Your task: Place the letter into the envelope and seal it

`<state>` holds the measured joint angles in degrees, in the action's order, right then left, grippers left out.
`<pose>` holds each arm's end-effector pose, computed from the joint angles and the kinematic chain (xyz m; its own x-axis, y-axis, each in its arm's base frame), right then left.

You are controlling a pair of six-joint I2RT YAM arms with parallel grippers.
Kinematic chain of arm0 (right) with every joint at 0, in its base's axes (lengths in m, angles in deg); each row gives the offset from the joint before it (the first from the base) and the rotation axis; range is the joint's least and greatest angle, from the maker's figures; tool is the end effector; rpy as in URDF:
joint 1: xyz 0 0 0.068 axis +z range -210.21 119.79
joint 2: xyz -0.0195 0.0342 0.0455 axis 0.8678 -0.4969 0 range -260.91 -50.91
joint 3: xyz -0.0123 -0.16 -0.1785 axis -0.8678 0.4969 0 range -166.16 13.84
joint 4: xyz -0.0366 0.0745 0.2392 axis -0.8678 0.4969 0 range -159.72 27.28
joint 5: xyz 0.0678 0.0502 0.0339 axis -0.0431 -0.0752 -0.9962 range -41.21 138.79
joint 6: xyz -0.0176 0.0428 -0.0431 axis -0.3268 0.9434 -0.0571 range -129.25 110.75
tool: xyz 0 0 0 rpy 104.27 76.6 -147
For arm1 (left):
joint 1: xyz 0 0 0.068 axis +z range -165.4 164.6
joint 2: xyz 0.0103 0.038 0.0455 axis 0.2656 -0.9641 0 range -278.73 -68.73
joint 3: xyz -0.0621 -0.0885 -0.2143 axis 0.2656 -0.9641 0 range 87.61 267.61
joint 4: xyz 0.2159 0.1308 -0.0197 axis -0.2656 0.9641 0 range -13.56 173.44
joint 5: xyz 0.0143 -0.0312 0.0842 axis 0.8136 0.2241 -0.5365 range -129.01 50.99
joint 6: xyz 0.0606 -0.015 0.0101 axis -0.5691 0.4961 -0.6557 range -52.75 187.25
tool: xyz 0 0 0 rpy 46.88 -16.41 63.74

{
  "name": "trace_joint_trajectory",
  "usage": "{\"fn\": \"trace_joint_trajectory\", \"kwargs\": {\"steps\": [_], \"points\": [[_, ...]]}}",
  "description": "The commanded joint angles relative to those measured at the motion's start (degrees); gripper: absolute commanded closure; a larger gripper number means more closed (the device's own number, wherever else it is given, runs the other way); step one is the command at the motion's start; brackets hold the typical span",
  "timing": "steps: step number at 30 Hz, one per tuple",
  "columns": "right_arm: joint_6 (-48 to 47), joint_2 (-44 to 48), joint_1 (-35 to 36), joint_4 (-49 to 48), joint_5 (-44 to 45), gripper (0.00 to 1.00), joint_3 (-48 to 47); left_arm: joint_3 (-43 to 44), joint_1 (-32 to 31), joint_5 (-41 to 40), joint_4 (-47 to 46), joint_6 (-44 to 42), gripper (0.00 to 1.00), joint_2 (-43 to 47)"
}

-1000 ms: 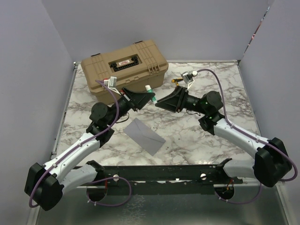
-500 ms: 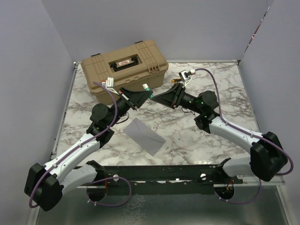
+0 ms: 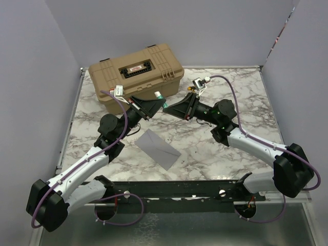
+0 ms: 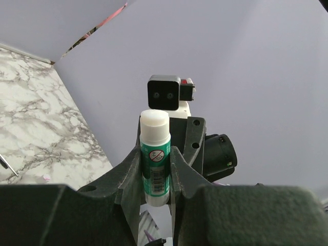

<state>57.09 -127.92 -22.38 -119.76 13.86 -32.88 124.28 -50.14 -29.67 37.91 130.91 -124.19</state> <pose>0.2275 0.2118 0.3087 -0.7434 0.3735 -0.5548 -0.6170 -0.0625 0.7845 0.1987 -0.1474 0.3247 -0.4932 -0.7340 -0.4669 0.5539 0.1488 -0.8192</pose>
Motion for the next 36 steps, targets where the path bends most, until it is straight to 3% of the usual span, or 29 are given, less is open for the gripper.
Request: {"fn": "trace_joint_trajectory", "kwargs": {"steps": [1,11,16,19,22,26,30,33,36], "points": [[-2.0,0.3,0.3,1.1,1.3,0.66,-0.1,-0.8,-0.2,-1.4,-1.5,0.0,1.0,0.7],[-6.3,-0.4,0.3,5.9,1.9,0.99,-1.9,-1.6,-0.2,-1.8,-1.5,0.1,1.0,1.5],[-29.1,1.8,0.3,27.4,7.7,0.99,-6.9,-0.3,-0.2,-2.4,3.4,-1.4,1.0,1.4],[-45.1,1.0,1.1,36.1,11.2,0.99,-11.2,3.2,-0.2,-2.5,10.8,-6.5,1.0,0.0],[-58.4,-1.4,3.0,44.1,19.0,0.99,-16.7,5.9,-0.2,-4.8,15.3,-10.2,1.0,-1.3],[-71.6,-5.0,6.4,47.3,35.0,0.99,-21.4,8.6,-0.3,-7.8,18.0,-10.8,1.0,-3.3],[-82.1,-9.9,10.8,44.5,52.4,0.99,-24.6,12.4,-0.3,-11.0,22.6,-9.6,1.0,-5.6],[-89.8,-13.6,14.6,37.2,66.0,0.99,-25.1,15.7,-0.2,-14.1,27.2,-7.2,1.0,-6.8],[-92.6,-16.1,16.8,34.2,71.7,0.99,-26.1,19.1,-0.2,-19.5,34.9,-2.9,1.0,-7.9]]}}
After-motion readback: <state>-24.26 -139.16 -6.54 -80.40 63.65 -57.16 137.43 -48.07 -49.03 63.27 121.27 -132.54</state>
